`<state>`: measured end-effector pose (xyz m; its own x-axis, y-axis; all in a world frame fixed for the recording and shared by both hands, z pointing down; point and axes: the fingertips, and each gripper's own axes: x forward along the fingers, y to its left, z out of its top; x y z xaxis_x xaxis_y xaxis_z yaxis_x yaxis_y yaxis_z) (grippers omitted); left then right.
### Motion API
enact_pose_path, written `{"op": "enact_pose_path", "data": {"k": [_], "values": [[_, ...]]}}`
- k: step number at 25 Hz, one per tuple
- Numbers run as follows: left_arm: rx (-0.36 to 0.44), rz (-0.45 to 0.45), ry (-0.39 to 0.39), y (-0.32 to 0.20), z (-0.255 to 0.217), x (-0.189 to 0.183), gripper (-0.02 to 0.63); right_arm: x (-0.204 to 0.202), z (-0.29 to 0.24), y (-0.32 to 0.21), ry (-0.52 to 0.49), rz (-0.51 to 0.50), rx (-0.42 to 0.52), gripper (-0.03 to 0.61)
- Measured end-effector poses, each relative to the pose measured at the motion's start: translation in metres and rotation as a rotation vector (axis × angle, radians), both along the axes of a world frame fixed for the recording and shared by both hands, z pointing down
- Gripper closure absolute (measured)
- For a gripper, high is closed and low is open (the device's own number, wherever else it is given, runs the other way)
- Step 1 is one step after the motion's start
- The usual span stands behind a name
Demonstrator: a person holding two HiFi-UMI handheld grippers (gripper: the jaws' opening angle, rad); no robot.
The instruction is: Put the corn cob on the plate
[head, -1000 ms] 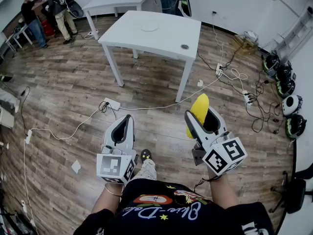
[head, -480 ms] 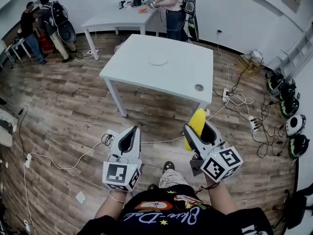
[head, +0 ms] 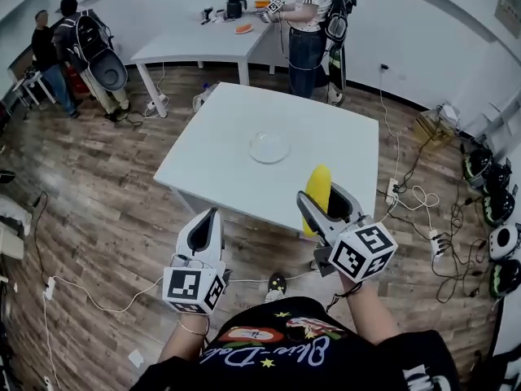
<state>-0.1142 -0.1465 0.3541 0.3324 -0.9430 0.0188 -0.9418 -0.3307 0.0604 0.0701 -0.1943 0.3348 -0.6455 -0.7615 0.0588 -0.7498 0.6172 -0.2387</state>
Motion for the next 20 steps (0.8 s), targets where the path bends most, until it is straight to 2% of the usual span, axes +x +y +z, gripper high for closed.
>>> {"op": "enact_pose_path", "data": {"k": [3,6,13,15,20], "values": [[0.003,-0.029,-0.003,-0.054,0.002,-0.004,0.627,-0.013,0.021,-0.069,0.063,-0.051,-0.044,0.342],[-0.026,-0.04,-0.003,-0.094,0.006,-0.008,0.627,-0.025,0.05,-0.13,0.147,-0.079,-0.102,0.342],[-0.055,-0.006,-0.049,-0.184,0.036,-0.012,0.627,-0.056,0.119,-0.242,0.259,-0.07,-0.298,0.342],[-0.074,0.002,-0.063,-0.209,0.047,-0.017,0.627,-0.07,0.138,-0.268,0.305,-0.077,-0.34,0.342],[-0.12,0.029,-0.034,-0.251,0.063,-0.028,0.627,-0.097,0.187,-0.302,0.443,-0.131,-0.442,0.342]]}}
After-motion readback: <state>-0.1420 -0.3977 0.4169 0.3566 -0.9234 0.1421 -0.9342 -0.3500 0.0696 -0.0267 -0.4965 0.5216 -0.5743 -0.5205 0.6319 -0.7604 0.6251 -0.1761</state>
